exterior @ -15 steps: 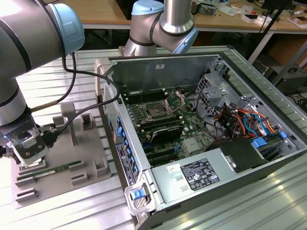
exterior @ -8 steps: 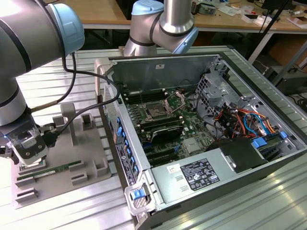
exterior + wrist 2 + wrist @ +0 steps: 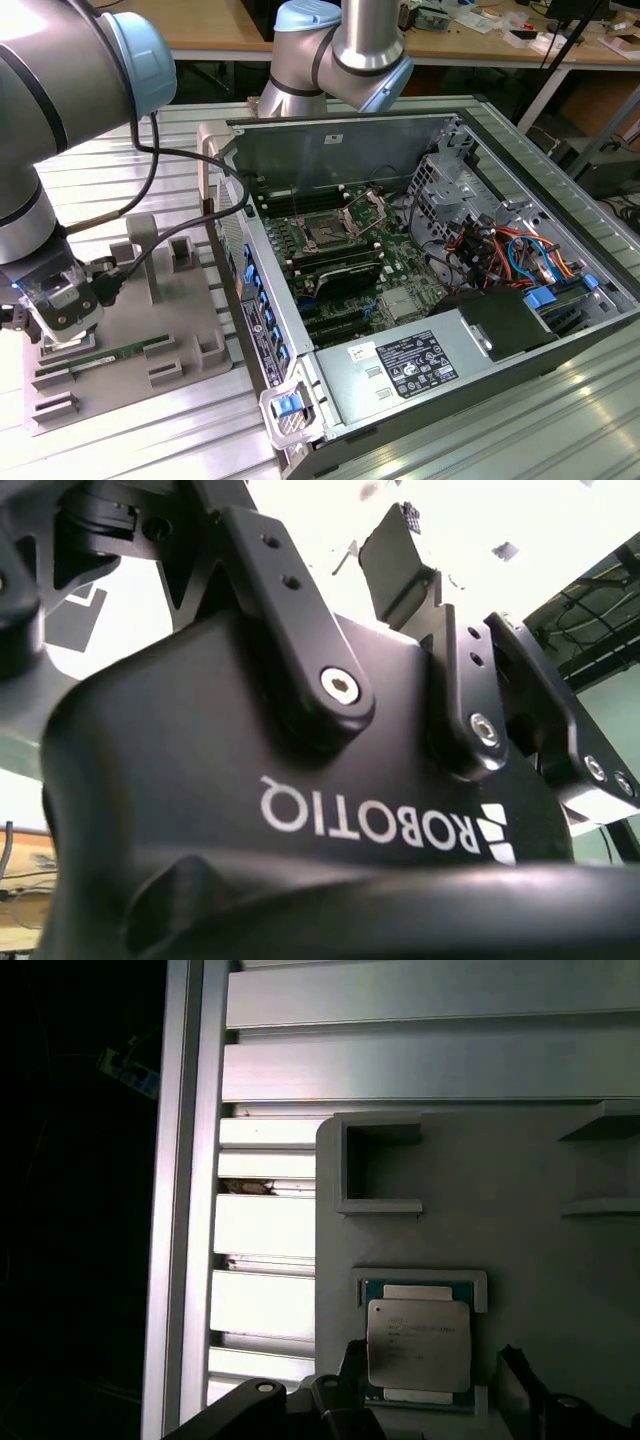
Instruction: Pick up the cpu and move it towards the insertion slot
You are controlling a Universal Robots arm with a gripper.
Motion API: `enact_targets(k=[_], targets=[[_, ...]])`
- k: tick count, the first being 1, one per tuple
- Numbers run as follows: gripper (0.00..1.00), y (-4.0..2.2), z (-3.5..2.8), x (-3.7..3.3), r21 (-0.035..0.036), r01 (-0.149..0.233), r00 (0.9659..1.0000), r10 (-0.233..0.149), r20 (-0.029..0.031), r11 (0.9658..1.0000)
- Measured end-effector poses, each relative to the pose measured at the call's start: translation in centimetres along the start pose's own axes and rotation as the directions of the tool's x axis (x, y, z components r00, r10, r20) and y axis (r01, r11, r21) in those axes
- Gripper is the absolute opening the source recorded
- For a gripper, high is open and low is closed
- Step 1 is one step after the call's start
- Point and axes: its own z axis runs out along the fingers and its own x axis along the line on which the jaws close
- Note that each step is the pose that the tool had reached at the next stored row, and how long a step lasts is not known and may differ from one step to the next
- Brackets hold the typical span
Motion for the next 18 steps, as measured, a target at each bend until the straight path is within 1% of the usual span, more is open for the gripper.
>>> enact_targets(k=[1, 2, 4, 8, 12, 18], targets=[[0.62, 0.01, 0.09, -0.01, 0.0, 0.005, 1.0, -0.005, -0.0001, 1.0], [0.62, 0.01, 0.31, 0.03, 0.0, 0.005, 1.0, -0.005, -0.0003, 1.0], [0.62, 0.01, 0.48, 0.05, 0.0, 0.005, 1.0, -0.005, -0.0002, 1.0], [0.62, -0.01, 1.08, 0.07, 0.0, 0.006, 1.0, -0.006, -0.0003, 1.0], [0.62, -0.02, 1.4, 0.09, 0.0, 0.016, 0.9999, -0.016, -0.0008, 0.9999], [0.62, -0.03, 1.59, 0.1, 0.0, 0.018, 0.9998, -0.018, -0.0008, 0.9998]])
